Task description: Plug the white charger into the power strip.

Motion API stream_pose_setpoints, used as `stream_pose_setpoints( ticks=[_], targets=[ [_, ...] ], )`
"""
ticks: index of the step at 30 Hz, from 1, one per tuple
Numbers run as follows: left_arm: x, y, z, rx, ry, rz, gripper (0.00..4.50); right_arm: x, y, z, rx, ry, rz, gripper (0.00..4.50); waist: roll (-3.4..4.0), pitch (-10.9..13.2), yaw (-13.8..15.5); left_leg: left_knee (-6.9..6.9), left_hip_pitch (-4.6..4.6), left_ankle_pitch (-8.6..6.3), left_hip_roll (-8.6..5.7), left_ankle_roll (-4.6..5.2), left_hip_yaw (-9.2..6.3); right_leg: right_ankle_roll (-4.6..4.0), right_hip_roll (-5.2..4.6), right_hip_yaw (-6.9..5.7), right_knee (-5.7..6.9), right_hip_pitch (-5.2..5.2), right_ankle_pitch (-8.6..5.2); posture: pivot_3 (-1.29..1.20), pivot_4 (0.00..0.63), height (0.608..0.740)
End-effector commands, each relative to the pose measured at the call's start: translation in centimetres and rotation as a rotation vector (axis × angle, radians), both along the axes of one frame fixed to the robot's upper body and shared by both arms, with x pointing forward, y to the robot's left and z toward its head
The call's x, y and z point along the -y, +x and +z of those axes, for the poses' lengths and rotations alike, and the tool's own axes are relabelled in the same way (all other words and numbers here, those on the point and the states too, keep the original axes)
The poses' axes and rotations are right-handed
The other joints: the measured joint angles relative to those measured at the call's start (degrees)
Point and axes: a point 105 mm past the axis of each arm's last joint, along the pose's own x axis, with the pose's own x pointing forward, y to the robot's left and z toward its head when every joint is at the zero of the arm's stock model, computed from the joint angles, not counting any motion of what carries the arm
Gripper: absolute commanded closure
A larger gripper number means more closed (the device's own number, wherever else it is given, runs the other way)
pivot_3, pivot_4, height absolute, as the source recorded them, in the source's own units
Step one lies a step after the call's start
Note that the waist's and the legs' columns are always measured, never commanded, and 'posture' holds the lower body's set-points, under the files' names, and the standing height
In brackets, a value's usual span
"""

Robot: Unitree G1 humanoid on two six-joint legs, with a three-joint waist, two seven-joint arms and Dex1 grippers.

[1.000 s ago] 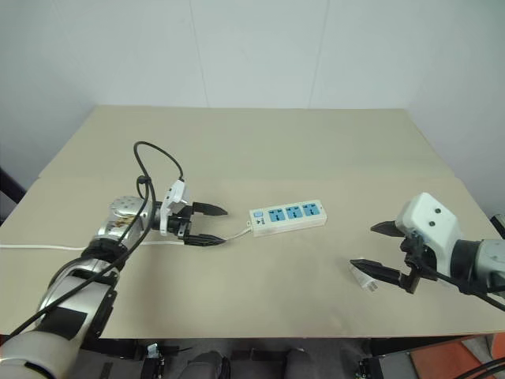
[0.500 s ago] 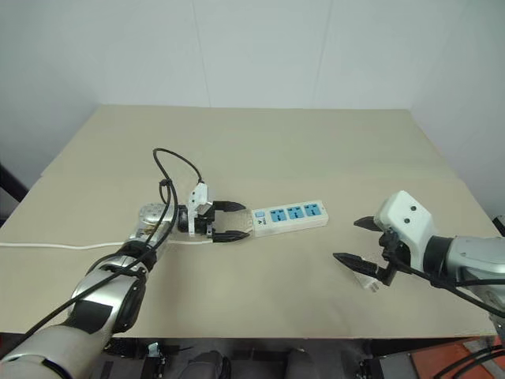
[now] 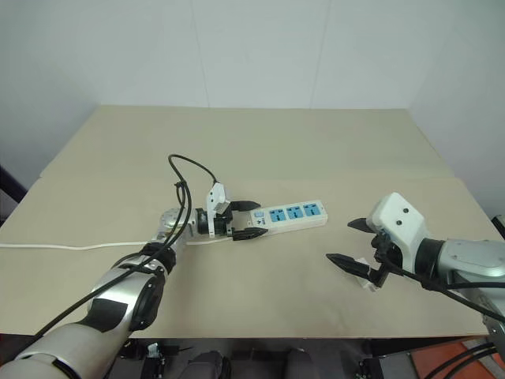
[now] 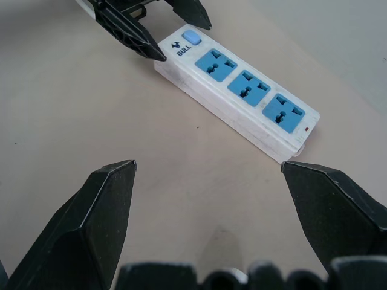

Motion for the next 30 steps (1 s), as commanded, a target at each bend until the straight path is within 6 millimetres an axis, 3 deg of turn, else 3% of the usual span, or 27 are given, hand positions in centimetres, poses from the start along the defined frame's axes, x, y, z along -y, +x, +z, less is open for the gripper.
stream_pose_setpoints(
  ticks=[1,8,15,20,26,30],
  targets=[
    [0.5,0.2,-0.5,0.023,0.064,0.022,0.03,-0.3,-0.4,0.6,0.024,-0.002,0.005,0.00,0.00,0.00,0.01,0.00,0.00,0.00,-0.01,0.00,0.00,0.00,0.00,0.00,0.00,0.00,0.00,0.00,0.150,0.740],
    [-0.1,-0.2,-2.5,-0.004,0.107,0.049,0.03,-0.5,-0.3,0.5,0.015,0.000,0.001,0.00,0.00,-0.01,-0.01,0.00,0.01,0.00,0.00,0.00,0.00,0.00,0.00,0.00,0.00,0.00,0.00,0.00,0.150,0.740],
    [0.0,-0.2,-0.9,-0.079,-0.102,0.053,0.03,-0.6,-0.1,0.4,0.013,0.024,-0.001,0.00,0.00,-0.02,-0.03,0.00,0.06,0.00,0.01,0.00,0.00,0.00,0.00,0.00,0.03,0.02,0.00,0.00,0.150,0.740],
    [-0.3,-0.7,-2.4,-0.055,0.004,0.032,0.03,-0.7,0.5,0.5,0.027,0.034,-0.010,0.00,0.00,-0.02,-0.06,0.00,0.03,0.00,0.00,0.00,0.00,0.00,0.00,0.00,0.00,0.01,0.00,0.00,0.150,0.740],
    [0.0,-0.7,-2.8,-0.015,0.060,0.033,0.03,-0.9,0.8,0.5,0.032,0.038,-0.012,0.00,0.00,-0.04,-0.01,0.00,0.06,0.00,0.00,0.00,0.00,0.00,0.00,0.00,0.02,0.05,0.00,0.00,0.150,0.740],
    [0.0,-0.6,-2.6,-0.011,0.035,0.053,0.85,-0.9,0.7,0.0,0.020,0.029,-0.015,0.00,0.01,-0.05,-0.01,0.00,0.08,0.00,0.00,0.00,0.00,0.00,0.00,0.00,0.03,0.06,0.00,0.00,0.150,0.740]
  ],
)
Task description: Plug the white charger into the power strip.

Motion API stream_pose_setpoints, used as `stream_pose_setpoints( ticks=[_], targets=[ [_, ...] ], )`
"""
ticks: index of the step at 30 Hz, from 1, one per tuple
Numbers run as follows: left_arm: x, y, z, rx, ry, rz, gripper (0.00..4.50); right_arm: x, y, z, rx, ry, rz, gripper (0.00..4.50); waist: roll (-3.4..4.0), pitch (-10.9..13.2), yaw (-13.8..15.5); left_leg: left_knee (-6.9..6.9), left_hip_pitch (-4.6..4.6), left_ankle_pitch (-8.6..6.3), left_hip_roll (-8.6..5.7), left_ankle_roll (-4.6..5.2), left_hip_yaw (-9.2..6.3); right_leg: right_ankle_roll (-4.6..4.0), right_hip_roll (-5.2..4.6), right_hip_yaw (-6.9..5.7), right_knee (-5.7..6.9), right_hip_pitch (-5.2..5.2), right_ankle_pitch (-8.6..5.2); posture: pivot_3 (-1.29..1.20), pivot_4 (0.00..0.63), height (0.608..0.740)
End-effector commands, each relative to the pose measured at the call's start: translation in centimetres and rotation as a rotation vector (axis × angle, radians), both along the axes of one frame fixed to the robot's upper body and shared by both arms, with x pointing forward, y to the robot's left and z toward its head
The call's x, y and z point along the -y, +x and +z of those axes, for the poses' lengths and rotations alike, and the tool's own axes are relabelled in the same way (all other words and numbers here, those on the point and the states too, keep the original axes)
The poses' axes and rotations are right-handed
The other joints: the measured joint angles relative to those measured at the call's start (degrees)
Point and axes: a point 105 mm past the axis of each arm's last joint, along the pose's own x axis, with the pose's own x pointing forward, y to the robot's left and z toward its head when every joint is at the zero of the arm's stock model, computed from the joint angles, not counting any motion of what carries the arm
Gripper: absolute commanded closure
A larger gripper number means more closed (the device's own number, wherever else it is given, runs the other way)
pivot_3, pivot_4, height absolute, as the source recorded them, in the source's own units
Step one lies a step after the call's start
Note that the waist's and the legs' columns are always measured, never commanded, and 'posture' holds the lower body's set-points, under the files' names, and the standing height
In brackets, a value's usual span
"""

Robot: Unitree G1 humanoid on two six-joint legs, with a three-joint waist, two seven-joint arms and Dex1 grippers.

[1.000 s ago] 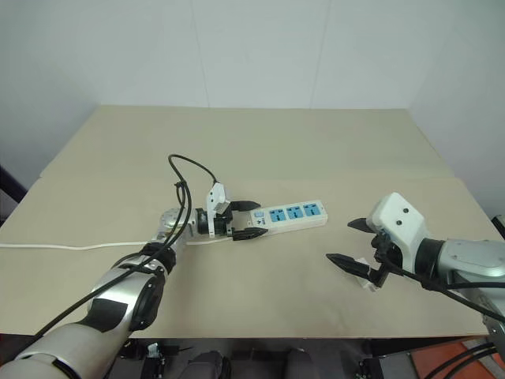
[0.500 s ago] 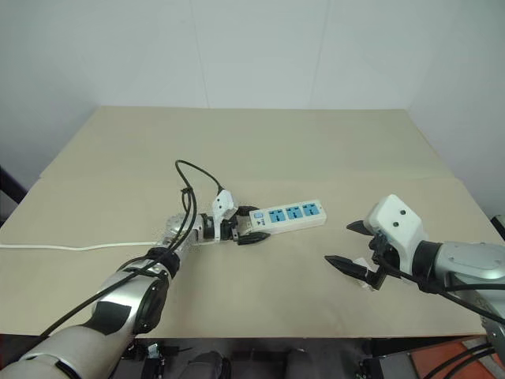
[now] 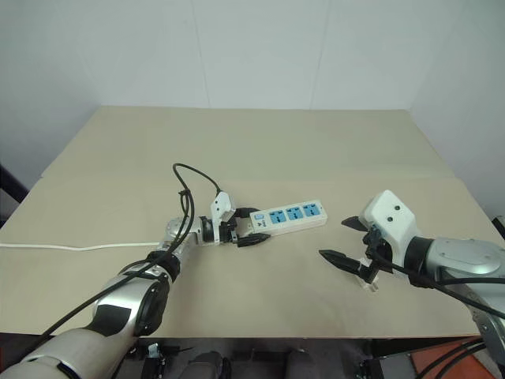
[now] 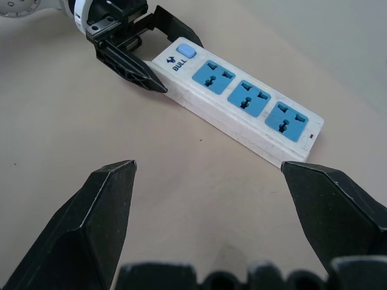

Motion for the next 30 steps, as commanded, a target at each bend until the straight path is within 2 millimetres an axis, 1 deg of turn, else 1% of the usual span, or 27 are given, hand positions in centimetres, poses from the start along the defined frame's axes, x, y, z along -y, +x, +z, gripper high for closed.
stream_pose_setpoints(
  ticks=[1,6,7,10,13,15,18,22,26,30],
  targets=[
    [0.0,-0.2,-0.7,-0.016,-0.002,0.012,1.20,-0.1,0.0,0.2,0.023,-0.011,-0.003,0.00,0.00,0.00,0.00,0.00,0.00,0.00,0.00,0.00,0.00,0.00,0.00,0.00,0.00,0.00,0.00,0.00,0.150,0.740],
    [-0.4,-0.5,-0.8,-0.012,0.030,-0.029,1.24,-0.1,-0.2,-0.1,-0.004,-0.025,0.003,0.00,0.00,0.00,0.00,0.00,0.00,0.00,0.00,0.00,0.00,0.00,0.00,0.00,0.00,0.00,0.00,0.00,0.150,0.740],
    [-0.6,-0.6,-0.7,-0.007,0.032,-0.043,1.24,0.0,0.0,-0.2,-0.021,-0.029,-0.017,0.00,0.00,0.00,-0.03,0.00,0.00,0.00,0.00,0.00,0.00,0.00,0.00,0.00,0.00,0.00,0.00,0.00,0.150,0.740],
    [-1.4,-0.9,-0.3,0.007,0.033,-0.081,1.24,0.7,0.6,-0.1,-0.082,-0.034,-0.075,0.00,0.01,0.00,-0.59,0.00,-0.01,0.00,0.01,0.00,0.02,-0.01,0.00,0.01,0.01,-0.04,0.01,0.00,0.150,0.740],
    [-2.7,-1.3,0.2,0.017,0.019,-0.113,1.24,1.6,1.1,0.1,-0.189,-0.084,-0.115,0.00,0.02,-0.01,-0.81,-0.02,-0.01,0.00,0.01,0.00,0.02,-0.03,0.00,0.03,0.03,-0.07,0.01,0.00,0.150,0.740],
    [-3.5,-1.7,0.3,0.035,0.025,-0.144,1.24,1.9,1.8,0.6,-0.260,-0.064,-0.157,0.00,0.02,-0.01,-1.11,-0.03,-0.01,0.00,0.03,0.00,-0.03,-0.03,0.00,-0.01,-0.01,-0.06,0.02,0.00,0.150,0.740],
    [-4.5,-2.5,0.5,0.052,0.032,-0.211,1.24,2.6,2.6,0.0,-0.344,-0.167,-0.220,0.00,0.03,-0.01,-1.34,-0.03,-0.05,0.00,0.03,0.00,0.00,-0.04,0.00,0.02,0.00,-0.13,0.02,0.00,0.150,0.740],
    [-5.2,-3.5,0.5,0.051,0.053,-0.291,1.24,2.5,3.9,-0.6,-0.410,-0.210,-0.263,0.00,0.03,-0.01,-1.31,-0.05,-0.18,-0.01,0.02,0.01,-0.01,-0.04,-0.03,0.00,-0.03,-0.24,0.02,0.00,0.150,0.740],
    [-5.3,-4.2,0.2,0.060,0.063,-0.324,1.24,3.1,5.1,-1.3,-0.458,-0.271,-0.316,0.00,0.04,-0.01,-1.32,-0.05,-0.22,-0.01,0.00,0.01,-0.02,-0.04,-0.06,0.00,-0.03,-0.28,0.02,0.00,0.150,0.740],
    [-5.1,-4.6,0.4,0.069,0.025,-0.330,1.24,3.7,5.5,-2.4,-0.521,-0.287,-0.365,0.00,0.04,-0.01,-1.17,-0.05,-0.26,-0.01,0.00,0.01,-0.03,-0.04,-0.06,-0.01,-0.03,-0.30,0.02,0.00,0.150,0.740]
  ],
)
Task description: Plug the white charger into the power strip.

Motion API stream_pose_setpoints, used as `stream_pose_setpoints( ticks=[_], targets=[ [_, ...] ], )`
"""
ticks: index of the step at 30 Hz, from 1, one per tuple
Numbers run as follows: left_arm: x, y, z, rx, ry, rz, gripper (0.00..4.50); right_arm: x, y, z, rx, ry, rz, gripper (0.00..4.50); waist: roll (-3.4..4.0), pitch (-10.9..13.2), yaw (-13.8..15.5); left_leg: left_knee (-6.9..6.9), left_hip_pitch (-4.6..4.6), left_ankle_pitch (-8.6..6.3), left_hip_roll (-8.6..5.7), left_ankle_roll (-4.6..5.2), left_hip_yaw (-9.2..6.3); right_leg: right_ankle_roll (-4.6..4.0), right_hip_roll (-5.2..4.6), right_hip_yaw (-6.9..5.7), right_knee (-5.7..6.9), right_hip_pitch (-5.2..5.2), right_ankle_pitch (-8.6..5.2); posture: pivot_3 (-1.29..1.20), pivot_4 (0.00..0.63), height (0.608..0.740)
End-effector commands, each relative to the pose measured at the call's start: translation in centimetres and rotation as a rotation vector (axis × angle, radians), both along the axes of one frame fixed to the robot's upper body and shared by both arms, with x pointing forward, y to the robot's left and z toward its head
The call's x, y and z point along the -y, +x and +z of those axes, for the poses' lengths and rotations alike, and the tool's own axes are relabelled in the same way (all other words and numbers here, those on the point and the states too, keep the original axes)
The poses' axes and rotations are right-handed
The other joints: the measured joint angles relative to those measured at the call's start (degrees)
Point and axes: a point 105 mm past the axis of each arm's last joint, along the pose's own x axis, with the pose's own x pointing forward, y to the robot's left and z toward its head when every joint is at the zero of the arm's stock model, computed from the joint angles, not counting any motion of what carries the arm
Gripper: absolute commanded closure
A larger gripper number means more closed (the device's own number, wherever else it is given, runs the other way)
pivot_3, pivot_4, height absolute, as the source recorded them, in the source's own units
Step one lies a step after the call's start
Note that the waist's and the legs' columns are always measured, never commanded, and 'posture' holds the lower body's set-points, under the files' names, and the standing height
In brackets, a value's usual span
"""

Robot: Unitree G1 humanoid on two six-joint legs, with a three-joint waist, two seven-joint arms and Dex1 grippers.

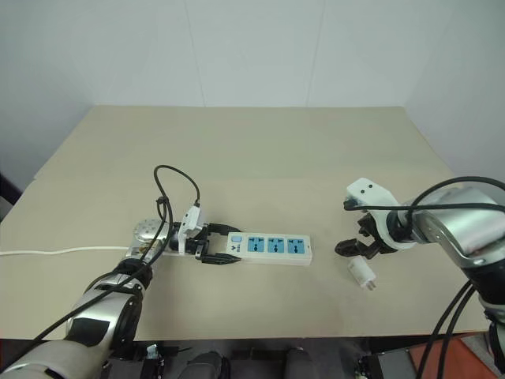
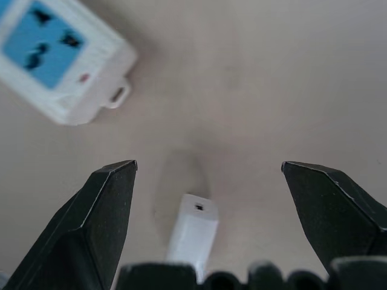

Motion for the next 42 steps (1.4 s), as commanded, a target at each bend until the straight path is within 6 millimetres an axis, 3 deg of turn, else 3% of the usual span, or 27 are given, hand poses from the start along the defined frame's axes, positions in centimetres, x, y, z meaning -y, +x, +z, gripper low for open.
stream_pose_setpoints(
  ticks=[1,11,28,31,39,42],
  targets=[
    [0.1,-0.3,0.6,0.014,-0.033,-0.017,1.24,0.7,0.3,-0.2,-0.025,-0.025,-0.043,0.00,0.00,0.00,0.03,0.01,-0.03,0.00,-0.01,0.00,0.00,0.00,-0.01,0.00,0.00,0.00,0.00,0.00,0.150,0.740],
    [0.5,-0.8,0.2,-0.003,-0.036,-0.037,1.24,1.1,-0.2,-1.0,-0.086,-0.029,-0.078,0.00,0.01,0.00,-0.02,0.02,-0.03,0.00,-0.02,0.01,0.00,0.00,-0.01,0.00,0.00,-0.03,0.00,0.00,0.150,0.740],
    [-0.7,0.4,0.9,0.017,0.008,0.005,1.24,0.8,-1.0,-2.3,-0.165,-0.038,-0.050,0.00,0.01,-0.01,-0.19,0.02,-0.02,-0.01,-0.02,0.01,0.01,0.01,0.00,-0.01,0.01,-0.03,0.00,0.00,0.150,0.740],
    [-0.6,0.5,0.9,0.014,0.014,0.004,1.24,0.6,-1.1,-2.5,-0.169,-0.030,-0.048,0.57,0.01,-0.01,-0.17,0.02,-0.02,-0.01,-0.02,0.01,0.01,0.01,0.00,-0.01,0.00,-0.03,0.00,0.00,0.150,0.740],
    [-0.2,0.3,0.7,-0.001,0.008,-0.010,1.24,0.5,-1.0,-2.7,-0.178,-0.050,-0.041,3.33,0.01,-0.01,-0.15,0.02,-0.03,0.00,-0.02,0.01,0.01,0.01,0.00,-0.01,0.01,-0.03,0.00,0.00,0.150,0.740],
    [-0.2,0.3,0.7,0.000,0.008,-0.009,1.24,0.5,-1.1,-2.7,-0.176,-0.069,-0.019,3.38,0.01,-0.01,-0.15,0.02,-0.03,0.00,-0.02,0.01,0.00,0.01,0.00,-0.01,0.00,-0.03,0.00,0.00,0.150,0.740]
  ],
)
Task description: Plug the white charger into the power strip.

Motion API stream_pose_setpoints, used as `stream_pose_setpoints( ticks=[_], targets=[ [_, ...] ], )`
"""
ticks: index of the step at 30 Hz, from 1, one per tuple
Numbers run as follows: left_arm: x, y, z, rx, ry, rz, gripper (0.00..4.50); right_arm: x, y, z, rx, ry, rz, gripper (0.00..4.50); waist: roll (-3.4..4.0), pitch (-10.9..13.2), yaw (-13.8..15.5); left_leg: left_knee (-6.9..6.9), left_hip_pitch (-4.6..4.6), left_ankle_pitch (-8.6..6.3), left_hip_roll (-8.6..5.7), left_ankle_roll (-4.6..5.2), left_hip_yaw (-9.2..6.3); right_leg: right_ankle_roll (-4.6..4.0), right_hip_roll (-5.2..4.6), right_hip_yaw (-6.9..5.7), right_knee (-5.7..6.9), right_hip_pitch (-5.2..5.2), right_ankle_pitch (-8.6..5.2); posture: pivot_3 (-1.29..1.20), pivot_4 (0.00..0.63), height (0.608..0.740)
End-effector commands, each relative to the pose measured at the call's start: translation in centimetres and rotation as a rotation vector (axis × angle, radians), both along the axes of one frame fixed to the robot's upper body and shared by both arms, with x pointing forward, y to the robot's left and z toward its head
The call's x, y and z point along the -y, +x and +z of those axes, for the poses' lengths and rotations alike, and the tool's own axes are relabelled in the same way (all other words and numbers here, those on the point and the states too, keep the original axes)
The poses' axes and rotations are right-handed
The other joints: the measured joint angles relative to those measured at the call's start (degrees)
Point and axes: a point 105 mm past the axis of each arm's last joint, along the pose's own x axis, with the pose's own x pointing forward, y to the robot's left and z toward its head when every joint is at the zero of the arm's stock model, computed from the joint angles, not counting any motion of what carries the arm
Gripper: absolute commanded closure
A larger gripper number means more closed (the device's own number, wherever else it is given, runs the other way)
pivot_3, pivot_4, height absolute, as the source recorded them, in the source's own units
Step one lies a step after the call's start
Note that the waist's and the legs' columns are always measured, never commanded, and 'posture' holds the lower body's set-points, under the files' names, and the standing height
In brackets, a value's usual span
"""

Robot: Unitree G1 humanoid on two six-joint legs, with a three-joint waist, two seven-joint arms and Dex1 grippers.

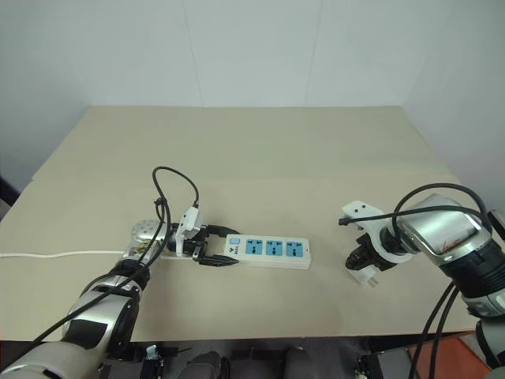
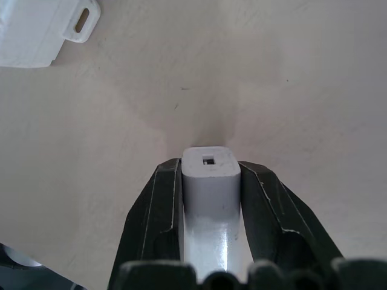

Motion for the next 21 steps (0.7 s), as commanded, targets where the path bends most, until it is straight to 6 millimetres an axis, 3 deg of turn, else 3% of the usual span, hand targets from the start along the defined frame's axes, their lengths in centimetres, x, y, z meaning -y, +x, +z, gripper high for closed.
stream_pose_setpoints(
  ticks=[1,5,9,14,18,21],
  targets=[
    [0.1,0.2,0.8,0.024,-0.001,-0.008,1.24,0.1,-0.1,0.8,0.021,-0.027,0.025,3.38,0.00,0.00,0.01,0.00,0.00,0.00,0.00,0.00,0.00,0.00,0.00,0.00,0.00,0.00,0.00,0.00,0.150,0.740],
    [0.0,0.1,0.7,0.013,0.016,-0.018,1.24,-0.4,-0.1,2.3,0.080,-0.042,0.089,3.38,0.00,0.00,0.00,0.00,-0.01,0.00,0.00,0.00,-0.01,0.00,0.00,-0.01,0.01,-0.01,0.00,0.00,0.150,0.740],
    [0.0,0.0,0.7,0.012,0.024,-0.029,1.24,-2.3,0.8,5.3,0.254,-0.019,0.221,3.38,0.00,0.00,-0.11,0.00,-0.04,0.00,0.00,0.00,-0.01,0.01,0.00,-0.01,0.00,-0.06,0.00,0.00,0.150,0.740],
    [0.2,-0.1,0.9,0.013,0.020,-0.036,1.24,-6.4,2.0,10.2,0.535,0.246,0.401,3.38,0.00,0.00,0.00,0.00,-0.04,0.00,0.00,0.00,-0.01,0.01,0.01,0.00,0.00,-0.04,0.00,0.00,0.150,0.740],
    [0.3,-0.1,0.8,0.007,0.035,-0.043,1.24,-8.6,2.5,10.8,0.671,0.449,0.512,3.38,-0.02,0.00,0.20,0.00,-0.06,0.00,0.01,0.00,-0.10,0.02,0.02,-0.16,0.03,0.07,0.00,0.00,0.150,0.740],
    [0.4,0.1,1.3,0.005,0.009,-0.028,1.24,-9.8,2.7,9.7,0.704,0.561,0.598,3.38,-0.01,0.00,0.18,0.01,-0.10,0.00,-0.01,0.00,-0.09,0.04,0.00,-0.17,0.09,0.08,0.02,0.00,0.150,0.740]
  ],
)
